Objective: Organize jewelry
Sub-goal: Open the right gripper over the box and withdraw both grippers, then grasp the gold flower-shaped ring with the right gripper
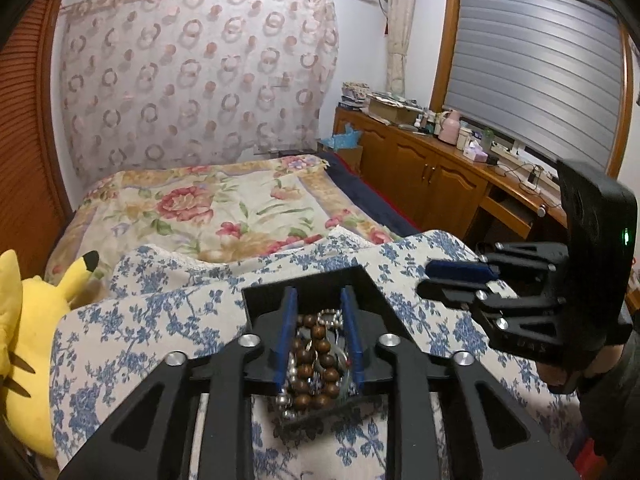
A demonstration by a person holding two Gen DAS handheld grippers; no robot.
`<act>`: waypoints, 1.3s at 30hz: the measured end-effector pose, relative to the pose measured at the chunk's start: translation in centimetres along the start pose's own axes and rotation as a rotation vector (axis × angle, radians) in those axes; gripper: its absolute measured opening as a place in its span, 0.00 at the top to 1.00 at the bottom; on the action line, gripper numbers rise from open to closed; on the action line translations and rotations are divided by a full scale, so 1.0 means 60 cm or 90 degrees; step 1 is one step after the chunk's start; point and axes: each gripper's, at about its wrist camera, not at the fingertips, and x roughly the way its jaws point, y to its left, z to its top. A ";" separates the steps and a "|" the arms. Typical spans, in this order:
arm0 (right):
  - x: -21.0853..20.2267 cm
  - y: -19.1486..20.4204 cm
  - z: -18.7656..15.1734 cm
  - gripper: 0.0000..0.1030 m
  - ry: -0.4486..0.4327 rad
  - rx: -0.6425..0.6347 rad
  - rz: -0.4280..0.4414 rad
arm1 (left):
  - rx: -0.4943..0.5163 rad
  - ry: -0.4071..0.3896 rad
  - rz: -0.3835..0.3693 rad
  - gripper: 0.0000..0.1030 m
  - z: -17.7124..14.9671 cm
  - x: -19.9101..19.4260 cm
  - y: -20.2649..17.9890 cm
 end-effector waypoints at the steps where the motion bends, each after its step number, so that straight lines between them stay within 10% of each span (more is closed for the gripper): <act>1: -0.005 0.005 -0.012 0.78 0.003 0.002 0.003 | -0.001 0.002 0.000 0.76 -0.010 -0.006 -0.001; 18: -0.029 0.127 -0.173 0.71 0.097 -0.011 0.061 | 0.011 0.094 0.029 0.20 -0.157 -0.027 0.001; 33: -0.016 0.153 -0.204 0.68 0.135 -0.043 0.068 | 0.022 0.154 0.046 0.13 -0.209 -0.005 -0.004; 39: -0.017 0.145 -0.204 0.84 0.135 -0.059 0.062 | 0.021 0.167 0.038 0.13 -0.212 0.004 -0.012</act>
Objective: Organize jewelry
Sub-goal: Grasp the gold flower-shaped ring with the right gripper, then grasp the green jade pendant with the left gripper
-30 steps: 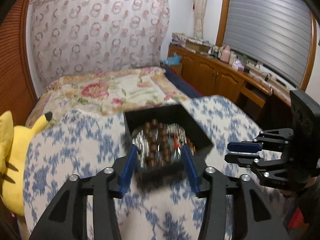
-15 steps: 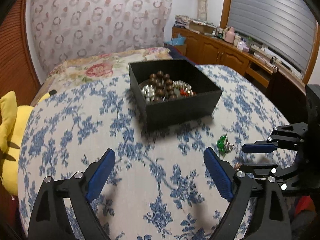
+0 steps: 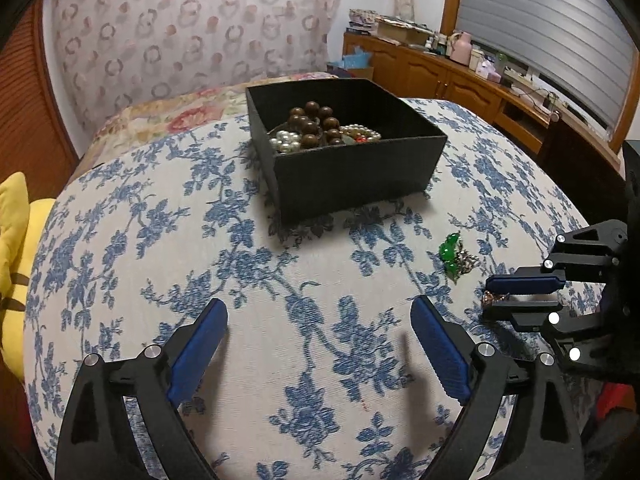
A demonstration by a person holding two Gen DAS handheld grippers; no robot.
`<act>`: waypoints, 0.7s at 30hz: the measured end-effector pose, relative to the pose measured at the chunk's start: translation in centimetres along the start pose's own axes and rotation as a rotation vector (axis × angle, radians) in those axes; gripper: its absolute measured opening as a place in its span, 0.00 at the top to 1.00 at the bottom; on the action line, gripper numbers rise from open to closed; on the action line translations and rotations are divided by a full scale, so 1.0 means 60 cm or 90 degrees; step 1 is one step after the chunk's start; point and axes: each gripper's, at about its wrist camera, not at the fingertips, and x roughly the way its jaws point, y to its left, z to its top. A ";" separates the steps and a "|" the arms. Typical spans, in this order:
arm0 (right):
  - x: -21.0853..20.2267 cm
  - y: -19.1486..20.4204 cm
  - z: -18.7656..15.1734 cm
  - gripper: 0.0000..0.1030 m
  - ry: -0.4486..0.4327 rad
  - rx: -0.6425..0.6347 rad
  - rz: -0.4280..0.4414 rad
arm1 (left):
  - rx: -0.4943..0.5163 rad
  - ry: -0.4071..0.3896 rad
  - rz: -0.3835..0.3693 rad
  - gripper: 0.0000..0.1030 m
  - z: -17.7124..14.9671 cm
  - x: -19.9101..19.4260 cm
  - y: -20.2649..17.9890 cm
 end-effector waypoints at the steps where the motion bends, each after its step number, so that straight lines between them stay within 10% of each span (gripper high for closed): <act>1: -0.001 -0.005 -0.002 0.84 -0.001 0.003 -0.003 | 0.001 0.000 -0.004 0.13 0.003 0.001 -0.005; 14: -0.046 -0.098 -0.027 0.84 -0.042 0.083 -0.050 | 0.057 0.000 -0.059 0.14 0.035 0.023 -0.087; 21: -0.058 -0.121 -0.044 0.84 -0.047 0.103 -0.063 | 0.072 0.007 -0.079 0.56 0.048 0.034 -0.114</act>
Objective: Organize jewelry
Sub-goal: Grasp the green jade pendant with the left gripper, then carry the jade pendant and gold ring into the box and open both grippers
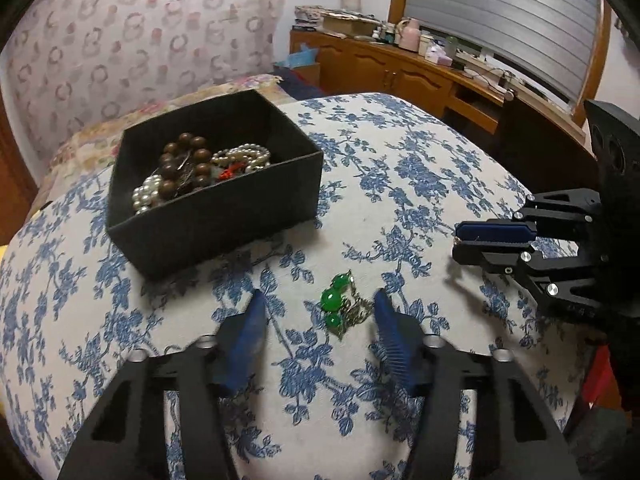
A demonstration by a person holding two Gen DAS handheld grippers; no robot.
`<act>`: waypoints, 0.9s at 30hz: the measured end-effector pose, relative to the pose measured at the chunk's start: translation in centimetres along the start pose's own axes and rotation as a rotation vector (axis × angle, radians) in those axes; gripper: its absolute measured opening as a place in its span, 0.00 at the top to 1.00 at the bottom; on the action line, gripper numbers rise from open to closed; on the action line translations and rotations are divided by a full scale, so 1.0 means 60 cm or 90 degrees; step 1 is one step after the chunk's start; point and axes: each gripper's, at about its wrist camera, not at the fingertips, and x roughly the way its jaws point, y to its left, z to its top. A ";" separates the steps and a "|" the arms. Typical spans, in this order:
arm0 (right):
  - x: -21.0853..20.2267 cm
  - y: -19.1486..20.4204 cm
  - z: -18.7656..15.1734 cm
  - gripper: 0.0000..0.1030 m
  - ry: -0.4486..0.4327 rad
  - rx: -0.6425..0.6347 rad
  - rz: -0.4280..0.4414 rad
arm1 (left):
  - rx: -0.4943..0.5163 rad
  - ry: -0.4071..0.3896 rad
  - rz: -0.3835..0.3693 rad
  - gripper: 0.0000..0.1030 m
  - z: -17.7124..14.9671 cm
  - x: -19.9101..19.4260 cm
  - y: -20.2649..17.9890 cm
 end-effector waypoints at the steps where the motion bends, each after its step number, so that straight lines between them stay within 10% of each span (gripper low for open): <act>1: 0.000 -0.001 -0.002 0.84 0.000 0.001 0.000 | 0.000 0.001 -0.002 0.58 0.003 0.002 0.001; 20: 0.002 0.009 -0.006 0.83 -0.003 0.001 0.013 | 0.038 0.026 0.019 0.69 0.008 0.023 -0.008; 27: 0.004 0.007 -0.004 0.83 -0.001 0.003 0.014 | 0.052 0.018 0.020 0.90 0.010 0.026 -0.013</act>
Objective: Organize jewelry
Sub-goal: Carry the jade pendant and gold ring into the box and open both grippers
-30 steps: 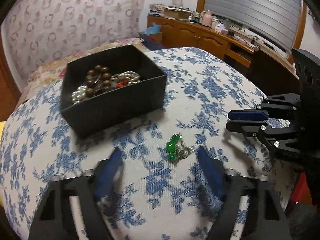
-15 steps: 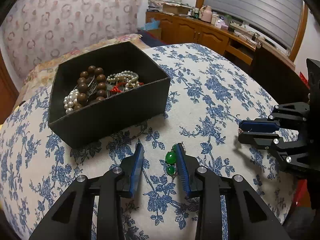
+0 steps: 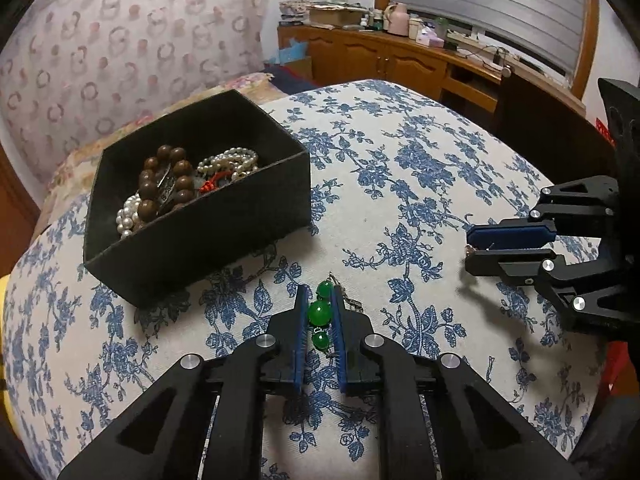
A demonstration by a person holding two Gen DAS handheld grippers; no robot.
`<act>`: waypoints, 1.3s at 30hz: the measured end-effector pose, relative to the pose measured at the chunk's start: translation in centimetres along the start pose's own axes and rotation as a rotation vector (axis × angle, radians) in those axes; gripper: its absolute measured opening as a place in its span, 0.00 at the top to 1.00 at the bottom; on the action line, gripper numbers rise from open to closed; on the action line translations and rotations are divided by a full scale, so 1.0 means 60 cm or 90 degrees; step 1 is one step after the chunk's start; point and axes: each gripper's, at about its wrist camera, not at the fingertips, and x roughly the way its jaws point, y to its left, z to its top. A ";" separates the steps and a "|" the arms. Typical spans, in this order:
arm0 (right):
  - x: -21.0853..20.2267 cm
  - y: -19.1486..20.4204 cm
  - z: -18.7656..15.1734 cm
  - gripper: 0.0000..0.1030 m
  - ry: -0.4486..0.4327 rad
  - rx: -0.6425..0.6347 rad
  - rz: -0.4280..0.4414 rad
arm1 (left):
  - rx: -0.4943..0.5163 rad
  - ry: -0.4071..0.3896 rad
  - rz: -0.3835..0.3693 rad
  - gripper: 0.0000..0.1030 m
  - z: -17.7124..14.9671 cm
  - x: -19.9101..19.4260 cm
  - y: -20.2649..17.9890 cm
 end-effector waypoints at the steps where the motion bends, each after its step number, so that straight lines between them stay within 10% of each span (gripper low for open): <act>1: 0.001 -0.001 0.001 0.83 0.000 0.000 0.000 | -0.006 -0.002 -0.007 0.90 0.000 -0.002 0.002; 24: -0.007 0.027 0.153 0.83 -0.095 -0.044 0.024 | -0.076 -0.187 0.015 0.90 0.104 -0.162 0.087; 39: 0.055 0.020 0.218 0.83 -0.081 -0.044 0.060 | -0.122 -0.166 0.031 0.90 0.128 -0.125 0.151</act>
